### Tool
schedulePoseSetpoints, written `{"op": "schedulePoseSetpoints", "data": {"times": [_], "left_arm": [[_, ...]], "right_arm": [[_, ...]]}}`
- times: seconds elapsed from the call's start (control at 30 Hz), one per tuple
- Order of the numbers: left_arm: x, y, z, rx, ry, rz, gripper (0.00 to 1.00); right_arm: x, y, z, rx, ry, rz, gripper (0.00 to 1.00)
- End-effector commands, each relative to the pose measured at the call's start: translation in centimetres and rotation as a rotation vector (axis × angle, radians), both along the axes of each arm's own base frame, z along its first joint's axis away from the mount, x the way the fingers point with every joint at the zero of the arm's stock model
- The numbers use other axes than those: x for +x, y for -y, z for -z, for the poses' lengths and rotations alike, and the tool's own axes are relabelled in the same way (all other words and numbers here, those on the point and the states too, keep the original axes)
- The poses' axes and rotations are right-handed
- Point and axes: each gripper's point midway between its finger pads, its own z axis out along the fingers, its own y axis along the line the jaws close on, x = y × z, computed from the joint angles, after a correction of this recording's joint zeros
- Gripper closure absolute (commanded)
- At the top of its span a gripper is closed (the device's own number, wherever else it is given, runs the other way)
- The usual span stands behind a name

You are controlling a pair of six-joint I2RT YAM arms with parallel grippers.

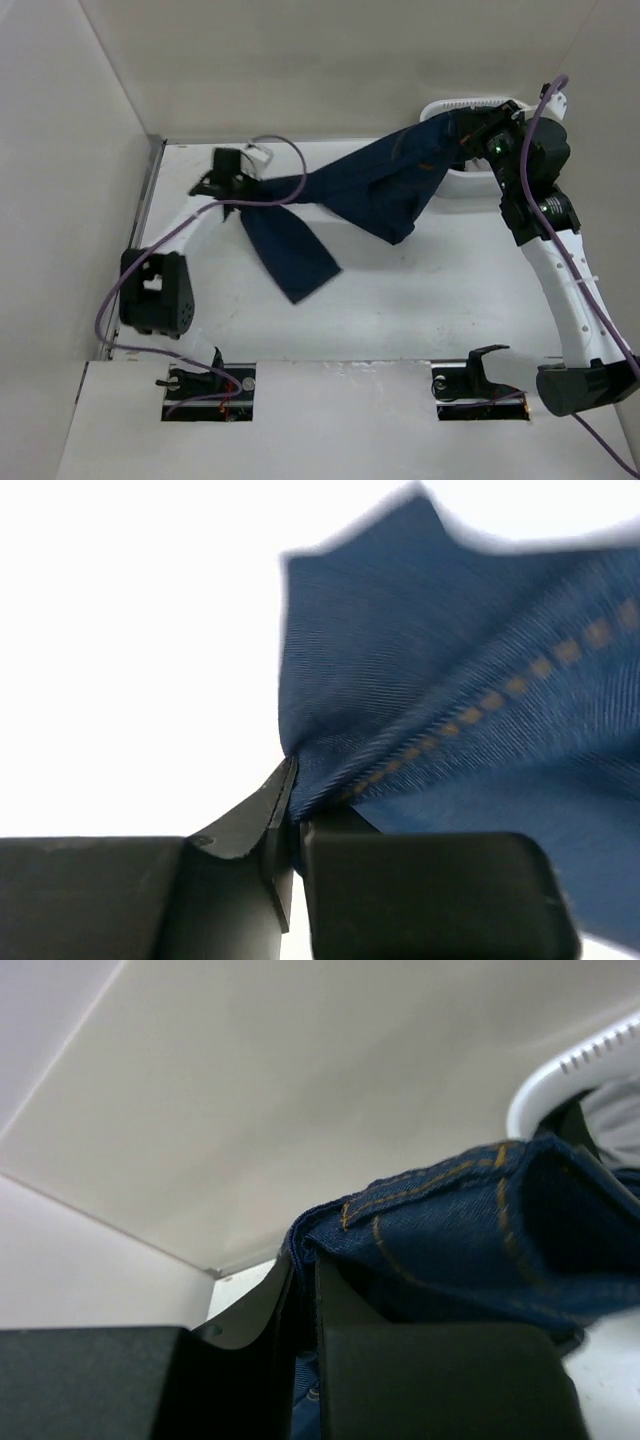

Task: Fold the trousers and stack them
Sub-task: Flatten the trousers out

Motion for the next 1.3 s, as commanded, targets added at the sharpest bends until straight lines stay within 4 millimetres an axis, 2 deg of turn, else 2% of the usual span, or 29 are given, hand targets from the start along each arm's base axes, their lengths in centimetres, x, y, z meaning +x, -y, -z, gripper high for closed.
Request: {"op": "schedulePoseSetpoints", "data": {"times": [0.0,0.07,0.13,0.2,0.3,0.37,0.5,0.63,0.73,0.77,0.83,0.9,0.93,0.97,1.0,1.03,1.07,1.1,1.17,1.23,1.27], "left_arm": [[2.3,-7.0,-17.5,0.229,0.443,0.03,1.0],[1.2,-9.0,-21.2,0.353,0.524,0.077,0.99],[-0.4,-9.9,-22.2,0.455,0.535,0.135,0.99],[-2.6,-10.2,-21.0,0.525,0.467,0.212,0.99],[-6.5,-9.9,-17.2,0.572,0.28,0.359,0.99],[-8.5,-9.8,-15.7,0.572,0.193,0.422,0.99],[-11.4,-9.8,-15.4,0.568,0.071,0.526,0.98],[-14.8,-9.2,-15.4,0.546,-0.078,0.704,0.98],[-16.2,-8.4,-13.8,0.489,-0.222,0.863,0.96],[-15.9,-8.4,-13.1,0.469,-0.257,0.887,0.95],[-13.3,-8.9,-10.6,0.415,-0.352,0.887,0.92],[-9.1,-9.5,-8.2,0.371,-0.394,0.818,0.85],[-6.2,-9.6,-7.4,0.346,-0.371,0.759,0.76],[-3.0,-9.9,-7.1,0.318,-0.317,0.678,0.62],[0.6,-10.4,-7.4,0.299,-0.233,0.581,0.49],[3.8,-11.1,-8.5,0.283,-0.141,0.472,0.42],[6.6,-11.8,-10.0,0.265,-0.041,0.368,0.35],[8.4,-12.6,-11.6,0.244,0.04,0.276,0.3],[9.9,-14.3,-15.2,0.224,0.174,0.14,0.24],[9.4,-16.4,-17.6,0.251,0.233,0.035,0.21],[8.5,-17.2,-18.0,0.276,0.231,0.004,0.2]], "right_arm": [[-2.8,0.8,-4.5,0.048,0.164,-0.047,1.0],[-3.2,1.2,-3.4,0.04,0.15,-0.048,1.0],[-3.7,1.2,-2.0,0.04,0.127,-0.056,1.0],[-4.1,0.9,-0.2,0.038,0.099,-0.068,1.0],[-4.8,0.9,2.4,0.034,0.056,-0.074,1.0],[-5.4,0.9,4.2,0.034,0.027,-0.076,1.0],[-6.9,0.8,6.7,0.038,-0.019,-0.093,1.0],[-8.1,1.5,7.2,0.029,-0.029,-0.08,1.0],[-8.4,1.6,7.5,0.022,-0.032,-0.081,1.0],[-8.3,1.5,7.7,0.022,-0.04,-0.084,1.0],[-7.7,1.3,8.3,0.019,-0.057,-0.087,1.0],[-7.2,0.6,8.7,0.017,-0.071,-0.105,1.0],[-6.9,0.2,9.1,0.014,-0.081,-0.116,1.0],[-6.7,-0.2,9.5,0.012,-0.093,-0.125,1.0],[-6.5,-0.4,9.8,0.01,-0.103,-0.13,1.0],[-6.5,-0.7,10.1,0.009,-0.11,-0.137,1.0],[-6.4,-0.9,10.4,0.008,-0.118,-0.142,1.0],[-6.5,-1.3,10.9,0.006,-0.127,-0.151,1.0],[-6.7,-1.4,11.6,0.002,-0.139,-0.155,1.0],[-6.9,-1.3,12.2,0.002,-0.15,-0.152,1.0],[-6.9,-1.3,12.5,0.003,-0.155,-0.152,1.0]]}}
